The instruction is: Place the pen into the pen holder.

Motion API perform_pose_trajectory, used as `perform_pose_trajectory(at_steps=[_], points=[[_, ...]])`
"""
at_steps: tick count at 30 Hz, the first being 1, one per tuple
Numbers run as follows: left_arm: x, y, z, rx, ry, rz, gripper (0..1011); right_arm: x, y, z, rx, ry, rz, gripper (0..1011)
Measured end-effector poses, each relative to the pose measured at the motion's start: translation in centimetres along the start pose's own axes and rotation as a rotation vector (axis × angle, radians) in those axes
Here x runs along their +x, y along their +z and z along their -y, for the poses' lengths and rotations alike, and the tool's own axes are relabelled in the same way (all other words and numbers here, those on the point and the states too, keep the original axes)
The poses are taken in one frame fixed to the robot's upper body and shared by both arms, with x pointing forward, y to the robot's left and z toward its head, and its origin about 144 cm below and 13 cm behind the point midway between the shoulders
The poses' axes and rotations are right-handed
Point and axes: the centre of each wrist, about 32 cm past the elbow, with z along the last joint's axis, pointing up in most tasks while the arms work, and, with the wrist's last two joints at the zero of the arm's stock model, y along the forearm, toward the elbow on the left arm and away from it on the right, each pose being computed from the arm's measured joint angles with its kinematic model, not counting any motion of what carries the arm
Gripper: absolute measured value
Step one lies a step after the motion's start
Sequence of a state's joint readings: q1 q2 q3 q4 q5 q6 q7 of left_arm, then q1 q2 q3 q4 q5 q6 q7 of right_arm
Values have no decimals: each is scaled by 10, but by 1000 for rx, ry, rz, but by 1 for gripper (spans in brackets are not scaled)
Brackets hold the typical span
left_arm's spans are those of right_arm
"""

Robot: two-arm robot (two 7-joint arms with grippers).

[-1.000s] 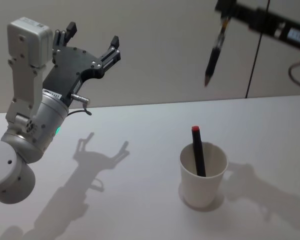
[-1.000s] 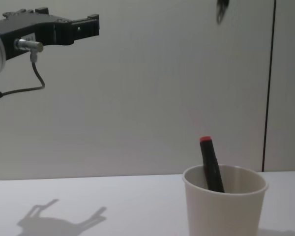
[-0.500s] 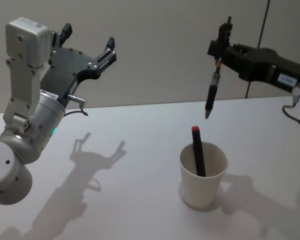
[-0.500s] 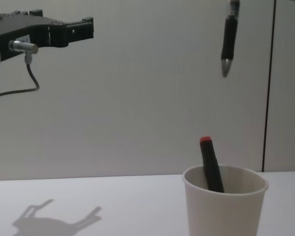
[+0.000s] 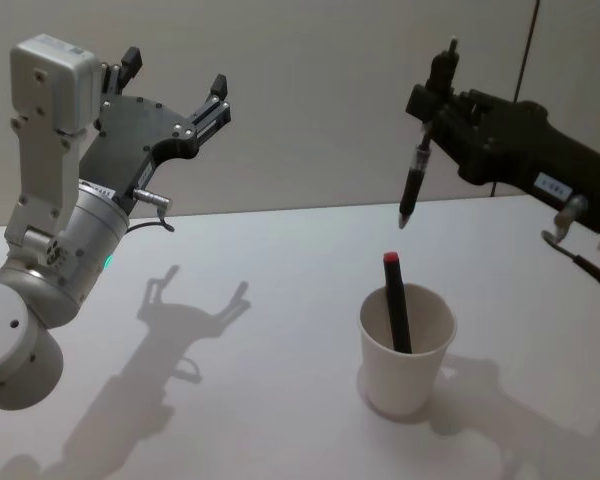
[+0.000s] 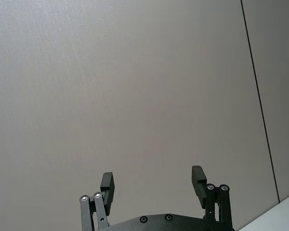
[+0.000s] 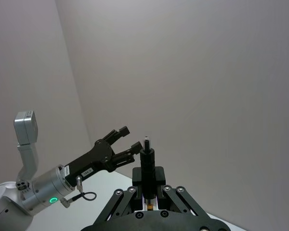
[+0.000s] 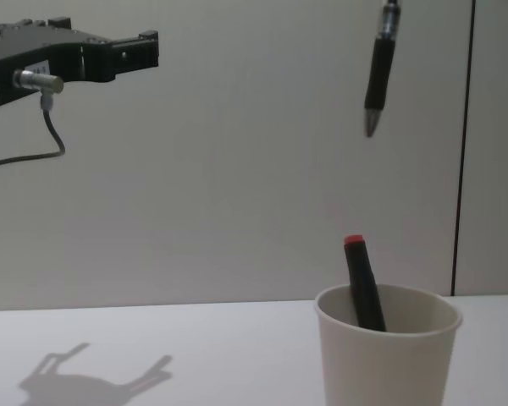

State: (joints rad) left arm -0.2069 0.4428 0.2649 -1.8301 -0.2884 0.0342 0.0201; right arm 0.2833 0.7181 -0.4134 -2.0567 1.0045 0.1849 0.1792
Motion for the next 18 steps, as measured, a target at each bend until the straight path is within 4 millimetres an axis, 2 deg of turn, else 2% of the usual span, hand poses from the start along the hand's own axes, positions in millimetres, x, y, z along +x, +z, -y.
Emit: perform_pose_trajectory(at_steps=[18], points=[[0, 0, 0, 2, 2, 1, 1001, -5, -28, 0, -11, -53, 59, 147]])
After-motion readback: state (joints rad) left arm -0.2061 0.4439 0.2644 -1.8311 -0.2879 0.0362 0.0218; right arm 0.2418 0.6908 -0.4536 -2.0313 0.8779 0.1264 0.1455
